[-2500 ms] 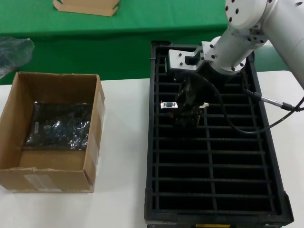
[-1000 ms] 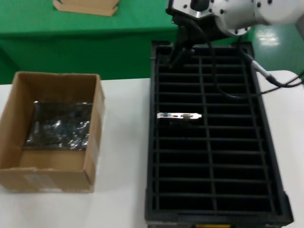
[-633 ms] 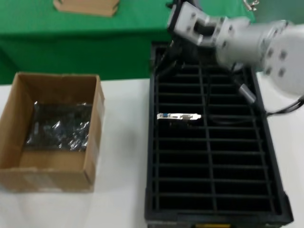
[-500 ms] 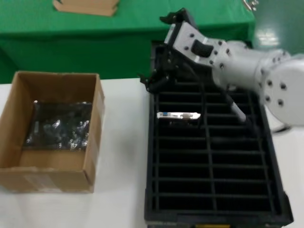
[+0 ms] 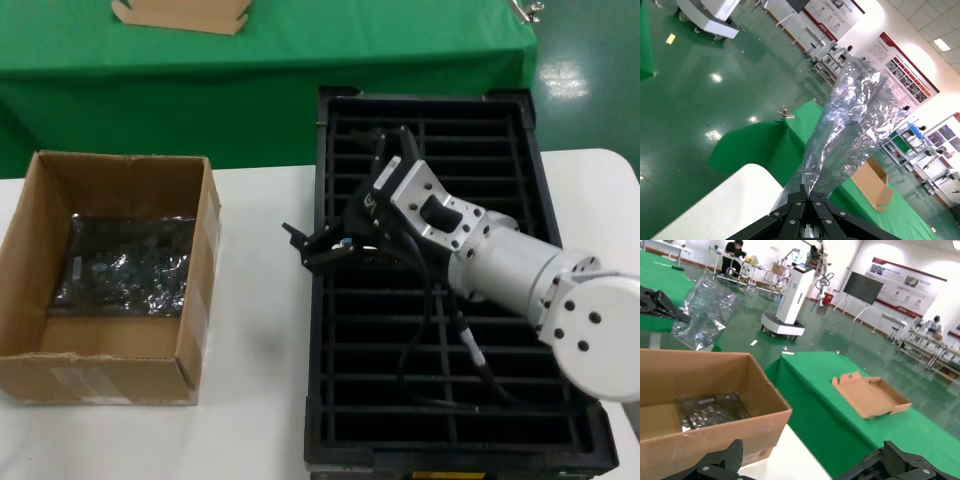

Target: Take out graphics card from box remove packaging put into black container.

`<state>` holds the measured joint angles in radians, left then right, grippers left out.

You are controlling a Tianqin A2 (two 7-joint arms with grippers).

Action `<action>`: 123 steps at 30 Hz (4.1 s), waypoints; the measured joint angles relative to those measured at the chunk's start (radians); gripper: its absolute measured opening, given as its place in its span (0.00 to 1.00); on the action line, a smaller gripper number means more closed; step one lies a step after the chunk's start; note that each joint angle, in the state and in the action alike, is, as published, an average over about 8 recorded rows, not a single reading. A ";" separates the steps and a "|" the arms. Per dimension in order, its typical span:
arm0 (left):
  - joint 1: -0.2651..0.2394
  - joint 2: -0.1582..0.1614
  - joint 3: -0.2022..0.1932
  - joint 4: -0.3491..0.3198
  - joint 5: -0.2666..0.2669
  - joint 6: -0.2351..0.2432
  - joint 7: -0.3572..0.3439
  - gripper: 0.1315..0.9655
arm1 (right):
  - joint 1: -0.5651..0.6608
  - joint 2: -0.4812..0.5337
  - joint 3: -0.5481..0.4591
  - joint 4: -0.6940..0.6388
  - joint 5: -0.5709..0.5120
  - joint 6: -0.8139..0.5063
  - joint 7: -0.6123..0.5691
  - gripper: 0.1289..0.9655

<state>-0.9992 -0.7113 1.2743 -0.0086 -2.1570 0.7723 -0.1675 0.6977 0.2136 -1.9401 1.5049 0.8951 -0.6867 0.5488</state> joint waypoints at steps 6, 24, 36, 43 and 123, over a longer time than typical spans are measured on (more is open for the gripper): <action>-0.010 0.010 0.046 0.001 0.044 0.004 -0.066 0.01 | -0.044 -0.014 0.027 -0.024 0.062 0.050 -0.043 1.00; -0.014 0.038 0.178 0.002 0.172 -0.096 -0.201 0.01 | -0.083 0.011 0.100 -0.076 0.244 0.146 -0.153 1.00; -0.046 0.050 0.222 0.000 0.215 -0.182 -0.167 0.01 | -0.073 0.032 0.107 -0.168 0.392 0.195 -0.264 1.00; -0.061 0.055 0.229 -0.001 0.221 -0.195 -0.125 0.05 | -0.060 0.047 0.101 -0.216 0.434 0.208 -0.301 1.00; 0.326 0.212 0.002 -0.990 0.069 -0.150 0.494 1.00 | -0.083 0.071 0.176 -0.373 0.818 0.216 -0.615 1.00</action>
<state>-0.6729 -0.4991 1.2763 -0.9987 -2.0885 0.6219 0.3268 0.6151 0.2841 -1.7640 1.1321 1.7130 -0.4710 -0.0659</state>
